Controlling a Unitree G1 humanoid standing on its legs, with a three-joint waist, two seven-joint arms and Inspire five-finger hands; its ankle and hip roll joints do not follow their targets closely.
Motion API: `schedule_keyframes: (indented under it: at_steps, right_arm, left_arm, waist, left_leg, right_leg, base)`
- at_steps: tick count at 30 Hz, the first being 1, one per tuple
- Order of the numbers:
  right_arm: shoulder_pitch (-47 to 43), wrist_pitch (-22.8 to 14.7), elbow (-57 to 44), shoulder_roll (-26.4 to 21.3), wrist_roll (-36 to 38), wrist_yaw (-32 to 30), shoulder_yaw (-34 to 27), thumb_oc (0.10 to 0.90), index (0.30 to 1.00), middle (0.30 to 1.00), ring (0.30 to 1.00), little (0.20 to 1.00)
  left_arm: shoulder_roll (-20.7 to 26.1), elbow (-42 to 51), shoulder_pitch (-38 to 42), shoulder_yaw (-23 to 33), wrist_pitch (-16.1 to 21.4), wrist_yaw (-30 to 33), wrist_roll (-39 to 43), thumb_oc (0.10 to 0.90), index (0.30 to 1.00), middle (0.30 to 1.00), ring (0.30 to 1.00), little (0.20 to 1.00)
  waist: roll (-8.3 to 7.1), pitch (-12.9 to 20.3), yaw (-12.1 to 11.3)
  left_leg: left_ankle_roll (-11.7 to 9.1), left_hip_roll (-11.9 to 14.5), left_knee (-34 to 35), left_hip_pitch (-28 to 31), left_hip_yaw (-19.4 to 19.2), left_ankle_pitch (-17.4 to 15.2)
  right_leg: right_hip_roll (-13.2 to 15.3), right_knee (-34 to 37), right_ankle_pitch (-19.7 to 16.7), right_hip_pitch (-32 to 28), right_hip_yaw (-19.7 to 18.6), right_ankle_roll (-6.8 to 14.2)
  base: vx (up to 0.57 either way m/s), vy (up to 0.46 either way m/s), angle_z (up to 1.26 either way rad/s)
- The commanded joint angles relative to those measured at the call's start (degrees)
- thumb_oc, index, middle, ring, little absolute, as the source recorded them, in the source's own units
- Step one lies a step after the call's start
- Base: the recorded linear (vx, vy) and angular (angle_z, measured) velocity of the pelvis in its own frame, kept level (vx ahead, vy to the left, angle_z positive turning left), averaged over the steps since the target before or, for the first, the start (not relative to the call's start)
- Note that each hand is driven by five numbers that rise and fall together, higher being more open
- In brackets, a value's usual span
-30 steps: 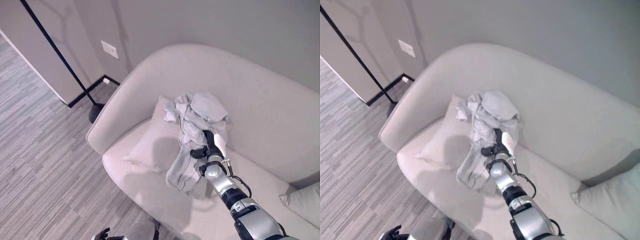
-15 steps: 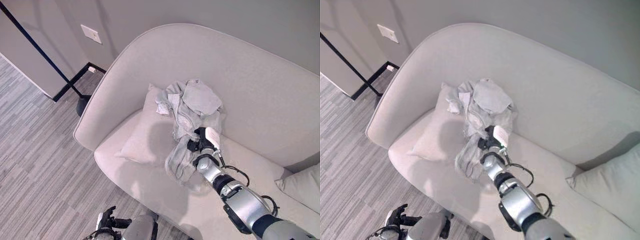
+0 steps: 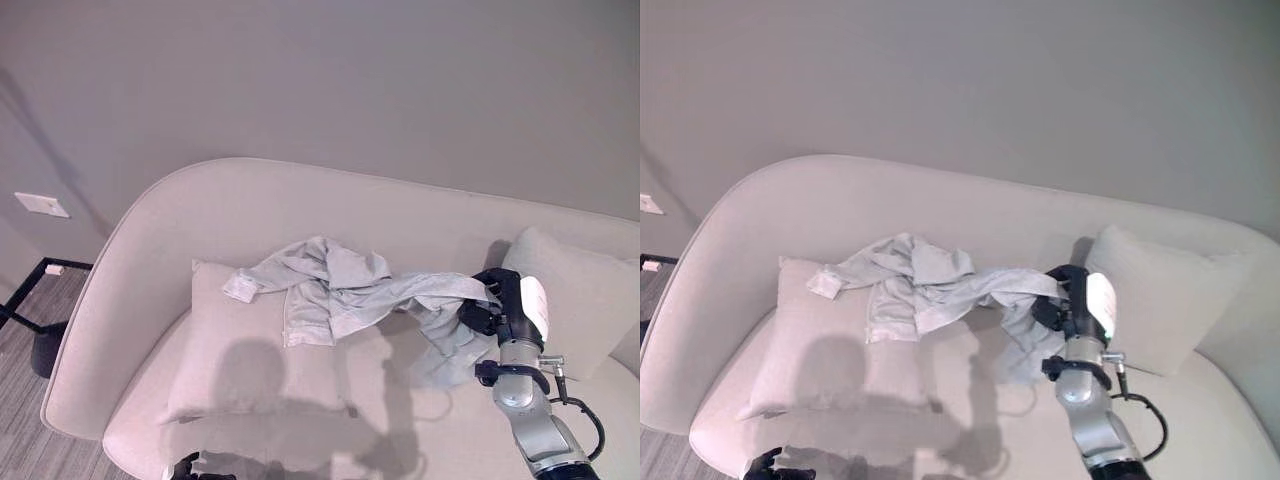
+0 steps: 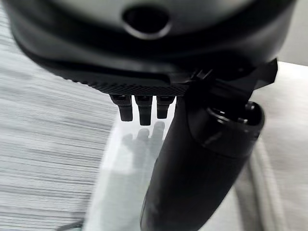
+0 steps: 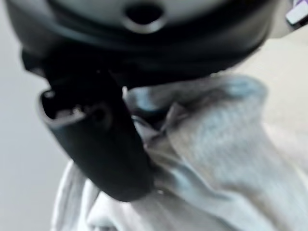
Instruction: Hang the clothes on the sofa on the clothes rack.
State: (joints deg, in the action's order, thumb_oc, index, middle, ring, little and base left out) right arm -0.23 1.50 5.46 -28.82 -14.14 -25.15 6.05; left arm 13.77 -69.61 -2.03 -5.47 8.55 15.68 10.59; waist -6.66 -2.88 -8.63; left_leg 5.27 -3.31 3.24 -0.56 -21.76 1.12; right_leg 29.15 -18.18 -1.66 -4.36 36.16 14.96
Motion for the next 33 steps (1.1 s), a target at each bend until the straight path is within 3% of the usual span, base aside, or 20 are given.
schedule_keyframes:
  at_steps: [1, 2, 6, 9, 10, 16, 17, 18, 19, 23, 24, 25, 26, 33]
  right_arm:
    - [-10.7, -4.9, -5.5, -4.2, -6.3, -3.8, -5.4, 0.400, 0.300, 0.300, 0.300, 0.300]
    - [-14.0, -4.6, -7.9, -8.3, -8.9, -4.7, -7.6, 0.400, 0.300, 0.300, 0.300, 0.300]
    - [-26.1, -3.1, -10.0, -17.0, -14.1, -5.8, -6.6, 0.400, 0.300, 0.300, 0.300, 0.300]
    - [-38.6, -0.8, -9.4, -22.0, -17.2, -7.0, -3.0, 0.400, 0.300, 0.300, 0.300, 0.300]
    - [-44.8, 0.1, -9.7, -23.9, -18.7, -7.6, -1.1, 0.400, 0.300, 0.300, 0.300, 0.300]
    - [-46.0, 0.1, -9.1, -24.0, -18.7, -7.7, -0.3, 0.400, 0.300, 0.300, 0.300, 0.300]
    - [-51.1, 0.0, -9.3, -25.2, -18.6, -8.3, 1.8, 0.400, 0.300, 0.300, 0.300, 0.300]
    - [-59.4, 0.2, -7.3, -25.8, -17.3, -8.7, 6.6, 0.400, 0.300, 0.300, 0.300, 0.300]
    - [-61.1, 0.1, -6.4, -26.0, -17.1, -9.0, 8.0, 0.400, 0.300, 0.300, 0.300, 0.300]
    - [-62.0, 0.0, -5.9, -26.0, -17.0, -9.2, 8.8, 0.400, 0.300, 0.300, 0.300, 0.300]
    - [-66.2, 0.4, -5.4, -24.9, -16.7, -8.7, 10.3, 0.400, 0.300, 0.300, 0.300, 0.300]
    - [-72.6, 1.0, -2.4, -21.0, -14.6, -9.5, 13.2, 0.400, 0.300, 0.300, 0.300, 0.300]
    - [-74.7, -0.4, -2.8, -15.2, -11.5, -10.1, 14.1, 0.400, 0.300, 0.300, 0.300, 0.300]
    - [-80.8, -2.6, -3.4, -5.3, -6.7, -10.2, 15.8, 0.400, 0.300, 0.300, 0.300, 0.300]
  left_arm:
    - [-1.4, 4.0, -0.1, 0.2, 2.9, 1.3, -0.4, 0.800, 0.900, 0.900, 0.900, 0.900]
    - [0.9, 13.8, -0.7, -0.6, 4.8, 1.6, 0.1, 0.800, 0.900, 0.900, 0.900, 0.900]
    - [7.1, 35.6, -0.1, -0.5, 7.4, 3.4, -2.1, 0.800, 0.900, 0.900, 0.900, 0.900]
    - [10.9, 48.4, 4.4, 1.5, 7.2, 9.8, -11.4, 0.800, 0.900, 0.900, 0.900, 0.900]
    - [12.9, 53.2, 9.4, 2.4, 7.0, 15.0, -19.3, 0.800, 0.900, 0.900, 0.900, 0.900]
    - [12.5, 53.3, 9.6, 2.7, 6.8, 15.4, -19.8, 0.800, 0.900, 0.900, 0.900, 0.900]
    - [13.7, 56.2, 14.0, 1.3, 8.0, 20.3, -22.8, 0.800, 0.900, 0.900, 0.900, 0.900]
    - [11.5, 58.5, 19.4, -1.0, 9.5, 21.9, -20.4, 0.800, 0.900, 0.900, 0.900, 0.900]
    - [11.1, 58.3, 19.7, -0.5, 9.5, 21.9, -20.4, 0.800, 0.900, 0.900, 0.900, 0.900]
    - [10.9, 58.2, 19.8, -0.2, 9.5, 21.9, -20.4, 0.800, 0.900, 0.900, 0.900, 0.900]
    - [7.2, 62.7, 20.2, -5.9, 12.1, 17.5, -13.9, 0.800, 0.900, 0.900, 0.900, 0.900]
    - [2.9, 66.0, 19.2, -16.2, 13.9, 7.1, -3.5, 0.800, 0.900, 0.900, 0.900, 0.900]
    - [-1.2, 58.9, 25.7, -22.5, 12.4, 6.5, -2.7, 0.800, 0.900, 0.900, 0.900, 0.900]
    - [-9.4, 47.3, 35.3, -32.3, 10.7, 2.6, 2.1, 0.800, 0.900, 0.900, 0.900, 0.900]
  waist:
    - [-0.32, 0.0, -2.4]
    - [-0.51, 1.2, -2.8]
    - [-1.35, 3.0, -4.0]
    - [-1.75, 4.1, -3.5]
    - [-2.24, 4.8, -2.9]
    - [-2.02, 4.4, -2.7]
    - [-3.19, 5.7, -2.3]
    - [-3.48, 6.0, -1.5]
    - [-2.95, 5.6, -1.4]
    - [-2.61, 5.4, -1.2]
    - [-3.21, 5.7, -0.6]
    - [-3.05, 5.2, -0.4]
    - [-3.18, 5.2, 1.2]
    - [-3.17, 5.3, 4.5]
  left_leg:
    - [-3.5, 1.4, 1.6, -2.7, 4.7, -1.9]
    - [-3.8, 1.3, 1.6, -2.7, 4.4, -1.8]
    - [-4.0, 1.3, 1.6, -1.4, 3.6, -2.3]
    - [-3.7, 0.5, 1.7, 0.1, 3.7, -3.2]
    - [-3.7, 0.3, 1.8, 0.8, 3.8, -3.6]
    - [-3.7, 0.3, 1.7, 0.9, 3.8, -3.6]
    - [-3.9, 0.3, 1.8, 1.4, 3.6, -3.7]
    - [-3.9, 0.3, 1.7, 1.8, 3.2, -3.9]
    - [-3.9, 0.3, 1.7, 1.8, 3.2, -4.0]
    - [-3.9, 0.3, 1.7, 1.9, 3.2, -4.0]
    - [-3.6, 0.2, 1.8, 2.2, 3.1, -4.2]
    - [-3.0, 0.2, 1.8, 2.4, 2.8, -4.6]
    - [-2.9, 0.1, 1.8, 2.8, 2.4, -4.9]
    - [-2.7, 0.0, 1.8, 3.3, 1.7, -5.3]
  right_leg:
    - [-2.7, 3.6, -16.5, -4.0, -5.2, 0.0]
    - [-3.5, 6.9, -17.6, -5.9, -5.1, 0.0]
    - [-4.3, 9.4, -17.5, -7.1, -5.0, 0.0]
    - [-3.7, 7.8, -18.7, -6.9, -5.9, 0.0]
    - [-3.5, 7.4, -19.0, -7.1, -6.1, 0.0]
    - [-3.5, 7.4, -19.1, -7.2, -6.1, 0.0]
    - [-3.5, 7.2, -19.5, -7.3, -6.3, 0.0]
    - [-3.2, 6.8, -19.7, -6.9, -6.6, 0.0]
    - [-3.2, 6.8, -19.7, -6.8, -6.7, 0.0]
    - [-3.3, 6.7, -19.7, -6.9, -6.7, 0.0]
    - [-3.2, 6.6, -20.0, -6.7, -6.8, 0.0]
    - [-3.1, 6.4, -20.0, -6.5, -7.1, 0.0]
    - [-3.0, 6.4, -20.1, -6.4, -8.0, 0.0]
    - [-2.3, 5.0, -20.2, -5.1, -9.4, 0.0]
  base:
    - [0.02, -0.104, 0.00]
    - [0.00, -0.092, 0.09]
    - [0.04, -0.025, -0.18]
    - [0.06, 0.028, -0.05]
    - [0.04, 0.006, 0.02]
    - [0.01, -0.001, 0.08]
    - [0.04, 0.014, 0.01]
    - [0.04, 0.016, -0.01]
    - [0.01, 0.025, -0.05]
    - [0.00, 0.009, -0.15]
    - [-0.04, 0.069, -0.10]
    - [-0.04, 0.083, -0.09]
    - [-0.03, 0.055, -0.14]
    - [-0.02, 0.030, -0.14]
